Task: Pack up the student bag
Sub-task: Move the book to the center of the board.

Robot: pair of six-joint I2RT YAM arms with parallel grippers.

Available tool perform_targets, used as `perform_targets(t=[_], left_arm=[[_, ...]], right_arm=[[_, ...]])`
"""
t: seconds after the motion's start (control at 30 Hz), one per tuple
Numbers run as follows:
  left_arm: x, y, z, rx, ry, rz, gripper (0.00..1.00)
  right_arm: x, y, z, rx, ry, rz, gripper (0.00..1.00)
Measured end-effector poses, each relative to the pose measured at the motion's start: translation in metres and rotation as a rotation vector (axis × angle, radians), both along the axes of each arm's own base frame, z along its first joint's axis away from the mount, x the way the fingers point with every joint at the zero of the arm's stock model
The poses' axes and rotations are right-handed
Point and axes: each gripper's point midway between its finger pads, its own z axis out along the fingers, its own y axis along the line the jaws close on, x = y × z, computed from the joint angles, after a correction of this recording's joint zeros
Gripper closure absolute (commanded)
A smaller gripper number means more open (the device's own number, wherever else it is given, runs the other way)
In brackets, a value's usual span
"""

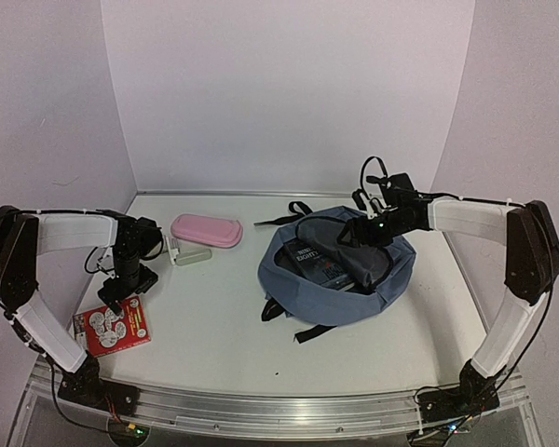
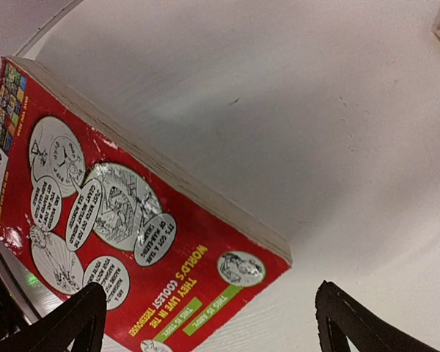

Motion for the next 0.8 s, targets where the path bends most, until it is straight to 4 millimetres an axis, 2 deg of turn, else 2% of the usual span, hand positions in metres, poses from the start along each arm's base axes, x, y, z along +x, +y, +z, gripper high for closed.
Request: perform_targets(t=[0.13, 0.33, 0.43, 0.6, 0.77, 0.8], left_arm=[[0.007, 0.002, -0.011, -0.015, 0.015, 0.007, 0.09], [0.014, -0.006, -0.031, -0.042, 0.063, -0.026, 0.18], [0.012, -0.007, -0.031, -0.045, 0.076, -0.031, 0.27], [0.006, -0.004, -0.031, -0.041, 0.1, -0.012, 0.54], [0.013, -0.009, -0.027, -0.064, 0.079, -0.006, 0.92], [0.014, -0.01, -0.025, -0.068, 0.075, -0.007, 0.97]], right_arm=[[-0.001, 0.0, 0.001, 0.0, 0.001, 0.0, 0.25], [-0.001, -0.001, 0.006, 0.003, -0.008, -0.001, 0.24], [-0.001, -0.001, 0.006, 0.003, -0.008, -0.001, 0.24], [-0.002, -0.001, 0.006, 0.001, -0.005, -0.001, 0.24], [-0.003, -0.001, 0.005, 0.0, -0.004, 0.001, 0.25], [-0.002, -0.001, 0.005, 0.0, -0.004, 0.001, 0.25]])
